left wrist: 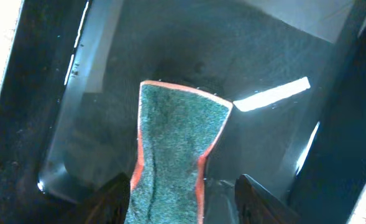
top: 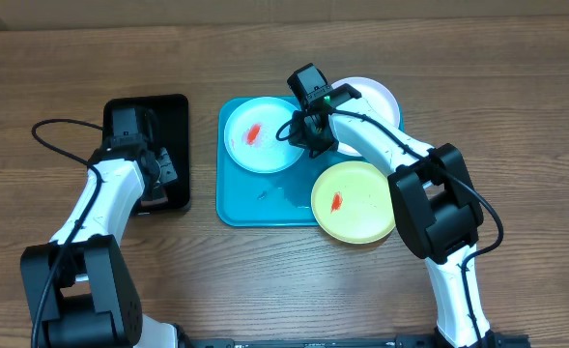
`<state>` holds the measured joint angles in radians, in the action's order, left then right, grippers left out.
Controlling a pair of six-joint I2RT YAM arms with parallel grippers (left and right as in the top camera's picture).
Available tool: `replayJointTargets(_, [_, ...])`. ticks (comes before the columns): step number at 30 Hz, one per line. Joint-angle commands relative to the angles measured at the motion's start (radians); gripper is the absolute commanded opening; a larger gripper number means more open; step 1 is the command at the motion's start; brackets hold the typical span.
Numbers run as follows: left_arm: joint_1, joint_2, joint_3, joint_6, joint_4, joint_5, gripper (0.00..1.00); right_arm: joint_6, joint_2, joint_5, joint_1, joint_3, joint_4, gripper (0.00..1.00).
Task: Clean dirty plates on tray and stack at the side
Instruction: 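Move the sponge with the left gripper onto the left white plate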
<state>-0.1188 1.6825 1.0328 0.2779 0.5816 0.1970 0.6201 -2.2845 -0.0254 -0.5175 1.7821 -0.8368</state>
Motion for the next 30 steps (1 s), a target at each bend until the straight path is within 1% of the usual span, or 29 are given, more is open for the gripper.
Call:
replayJointTargets(1, [-0.012, 0.032, -0.006, -0.019, -0.006, 0.026, 0.50, -0.022, -0.016, 0.018, -0.006, 0.005, -0.014, 0.04])
replayJointTargets(3, [-0.016, 0.058, -0.006, -0.013, -0.005, 0.014, 0.47, -0.022, -0.016, 0.018, -0.006, 0.005, -0.014, 0.04])
replayJointTargets(5, [-0.016, 0.089, -0.006, -0.004, -0.005, 0.011, 0.47, -0.022, -0.016, 0.018, -0.006, 0.005, -0.016, 0.04])
replayJointTargets(7, [-0.017, 0.122, -0.006, -0.005, -0.006, -0.003, 0.43, -0.022, -0.016, 0.018, -0.006, 0.005, -0.018, 0.04])
replayJointTargets(12, [-0.018, 0.155, -0.005, 0.000, -0.006, -0.010, 0.26, -0.022, -0.016, 0.018, -0.006, 0.005, -0.021, 0.04])
replayJointTargets(15, [-0.019, 0.153, 0.007, 0.000, -0.003, -0.010, 0.14, -0.022, -0.016, 0.021, -0.006, 0.005, -0.021, 0.04])
replayJointTargets(17, [-0.019, 0.153, 0.024, 0.000, 0.008, -0.011, 0.04, -0.022, -0.016, 0.025, -0.006, 0.005, -0.021, 0.04])
replayJointTargets(25, [-0.015, 0.153, 0.180, -0.010, 0.130, -0.027, 0.04, -0.022, -0.016, 0.024, -0.006, 0.005, -0.023, 0.04])
replayJointTargets(30, [0.005, 0.153, 0.279, -0.099, 0.178, -0.198, 0.04, -0.022, -0.016, 0.023, -0.006, 0.005, -0.048, 0.04])
